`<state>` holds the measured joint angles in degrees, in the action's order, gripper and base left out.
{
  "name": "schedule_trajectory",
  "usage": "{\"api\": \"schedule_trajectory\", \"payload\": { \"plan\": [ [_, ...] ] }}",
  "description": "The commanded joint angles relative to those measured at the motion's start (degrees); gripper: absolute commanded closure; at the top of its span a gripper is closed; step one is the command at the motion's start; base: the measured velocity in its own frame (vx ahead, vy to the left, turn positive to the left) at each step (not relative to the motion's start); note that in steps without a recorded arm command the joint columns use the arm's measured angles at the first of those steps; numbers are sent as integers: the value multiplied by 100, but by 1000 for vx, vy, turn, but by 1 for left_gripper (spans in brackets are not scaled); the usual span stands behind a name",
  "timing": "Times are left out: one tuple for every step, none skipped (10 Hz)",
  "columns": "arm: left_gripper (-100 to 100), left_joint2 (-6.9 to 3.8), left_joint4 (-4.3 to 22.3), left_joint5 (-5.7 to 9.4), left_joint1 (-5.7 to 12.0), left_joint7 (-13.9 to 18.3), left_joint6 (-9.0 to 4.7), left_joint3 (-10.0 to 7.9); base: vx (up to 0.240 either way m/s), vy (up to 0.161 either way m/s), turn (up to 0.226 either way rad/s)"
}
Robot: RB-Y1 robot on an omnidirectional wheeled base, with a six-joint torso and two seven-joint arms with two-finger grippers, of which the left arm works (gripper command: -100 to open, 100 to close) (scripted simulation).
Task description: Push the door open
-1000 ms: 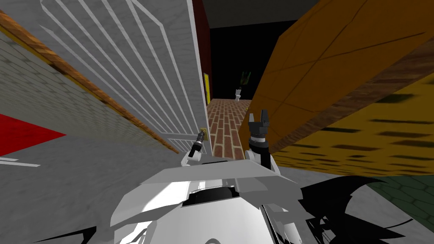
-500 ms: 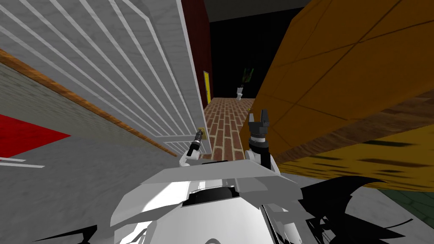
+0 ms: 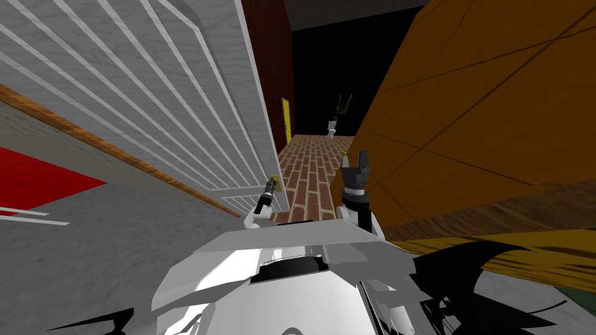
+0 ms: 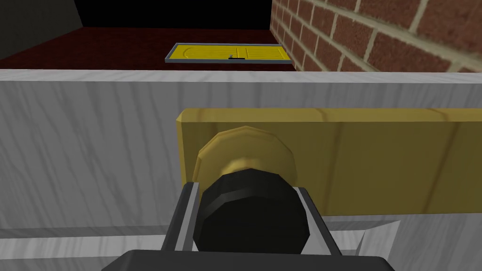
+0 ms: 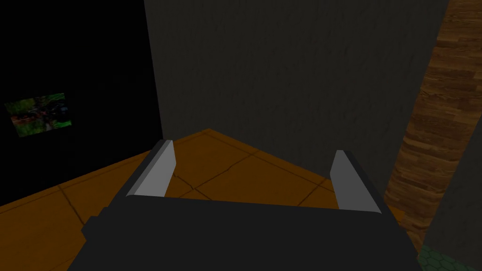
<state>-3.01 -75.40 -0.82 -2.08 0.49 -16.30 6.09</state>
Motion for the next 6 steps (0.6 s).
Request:
{"api": "schedule_trajectory", "payload": {
  "plan": [
    [100,-65,-38,23,25,-11,12,-175,116,-88,67],
    [100,-65,-29,28,35,-21,13,-225,94,-60,29],
    [100,-61,-20,32,45,-31,13,-275,97,-60,48],
    [100,-53,-1,42,66,-52,14,-376,121,-101,121],
    [100,-45,8,47,76,-62,14,-426,127,-109,89],
    [100,-35,18,51,87,-73,15,-476,119,-89,62]
  ]
}}
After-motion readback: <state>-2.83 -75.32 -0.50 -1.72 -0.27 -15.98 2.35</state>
